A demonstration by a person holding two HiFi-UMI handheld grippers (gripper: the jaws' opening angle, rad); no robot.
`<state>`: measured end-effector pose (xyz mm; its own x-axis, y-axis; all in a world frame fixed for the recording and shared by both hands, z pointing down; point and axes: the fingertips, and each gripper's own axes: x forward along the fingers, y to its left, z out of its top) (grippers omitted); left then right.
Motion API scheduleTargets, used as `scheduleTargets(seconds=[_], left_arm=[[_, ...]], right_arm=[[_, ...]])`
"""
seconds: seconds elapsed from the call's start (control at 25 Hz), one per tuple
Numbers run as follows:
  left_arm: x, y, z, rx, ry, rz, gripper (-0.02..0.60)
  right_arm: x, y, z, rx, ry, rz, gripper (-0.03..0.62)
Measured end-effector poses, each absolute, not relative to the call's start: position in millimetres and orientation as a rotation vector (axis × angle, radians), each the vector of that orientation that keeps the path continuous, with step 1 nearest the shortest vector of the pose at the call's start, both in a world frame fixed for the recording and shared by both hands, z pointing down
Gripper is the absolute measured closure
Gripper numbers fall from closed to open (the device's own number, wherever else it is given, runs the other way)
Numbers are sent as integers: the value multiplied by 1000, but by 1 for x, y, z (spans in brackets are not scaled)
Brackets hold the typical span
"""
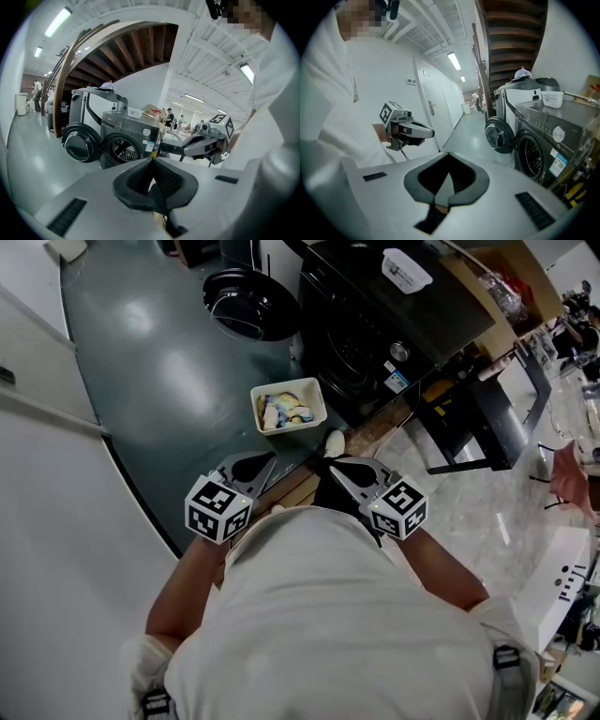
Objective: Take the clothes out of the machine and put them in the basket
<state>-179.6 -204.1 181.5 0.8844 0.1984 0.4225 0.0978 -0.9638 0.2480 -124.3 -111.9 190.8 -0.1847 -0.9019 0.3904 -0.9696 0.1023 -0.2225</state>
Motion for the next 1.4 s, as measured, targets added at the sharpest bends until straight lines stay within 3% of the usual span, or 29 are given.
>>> scheduleTargets(seconds=[1.4], left_arm=[[-179,-224,191,2806,240,687,584]], right_arm=[[-124,-121,185,1887,-2179,615,589]])
